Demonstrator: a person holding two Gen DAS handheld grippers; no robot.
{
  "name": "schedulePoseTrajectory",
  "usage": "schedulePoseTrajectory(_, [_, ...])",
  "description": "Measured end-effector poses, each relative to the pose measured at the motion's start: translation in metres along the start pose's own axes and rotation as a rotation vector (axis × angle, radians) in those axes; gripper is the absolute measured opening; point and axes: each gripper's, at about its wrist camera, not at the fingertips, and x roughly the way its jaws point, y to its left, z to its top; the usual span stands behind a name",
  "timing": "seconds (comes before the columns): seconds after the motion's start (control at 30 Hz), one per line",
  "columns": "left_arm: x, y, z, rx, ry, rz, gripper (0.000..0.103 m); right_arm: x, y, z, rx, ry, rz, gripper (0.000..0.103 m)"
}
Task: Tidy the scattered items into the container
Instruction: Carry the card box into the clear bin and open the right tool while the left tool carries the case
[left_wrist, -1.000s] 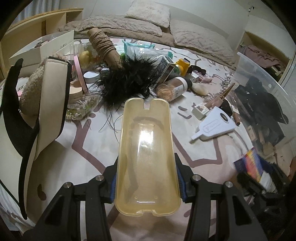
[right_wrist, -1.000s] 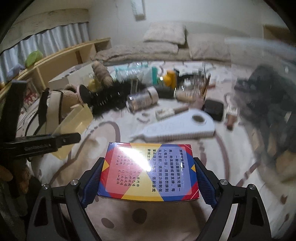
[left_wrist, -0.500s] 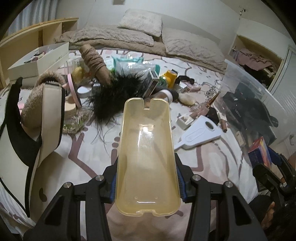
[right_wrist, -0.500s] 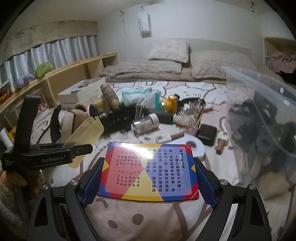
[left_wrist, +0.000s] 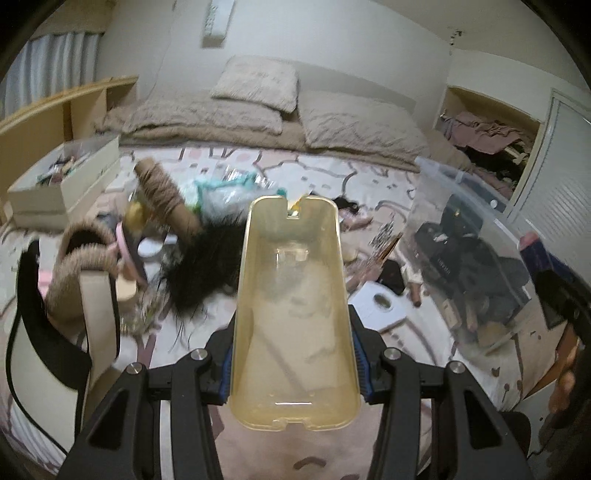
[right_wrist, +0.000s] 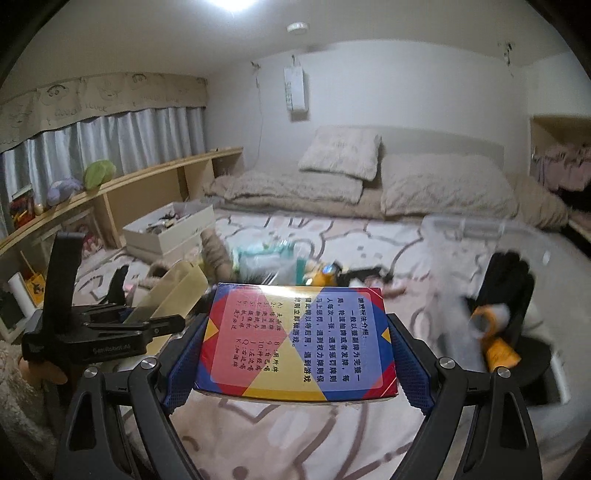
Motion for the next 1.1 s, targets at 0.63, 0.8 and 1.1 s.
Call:
schedulePoseTrajectory(0.63, [-0.009,-0.074,0.072,0.121,-0.141,-0.106,0.049,-0.050,-0.125,0.070,0.188,-0.108,-0.106,0.090])
schedulePoseTrajectory(0.8, [-0.003,-0.096,0.080,0.130,-0.153,-0.157,0.049,-0.054,-0.151,0.069,0.232,-0.092,-0.118,0.090])
schedulePoseTrajectory(1.1, [0.007,-0.138,0.095,0.145,-0.148,-0.233,0.049,-0.045,-0.185,0.047,0.322,0.002,-0.134,0.090])
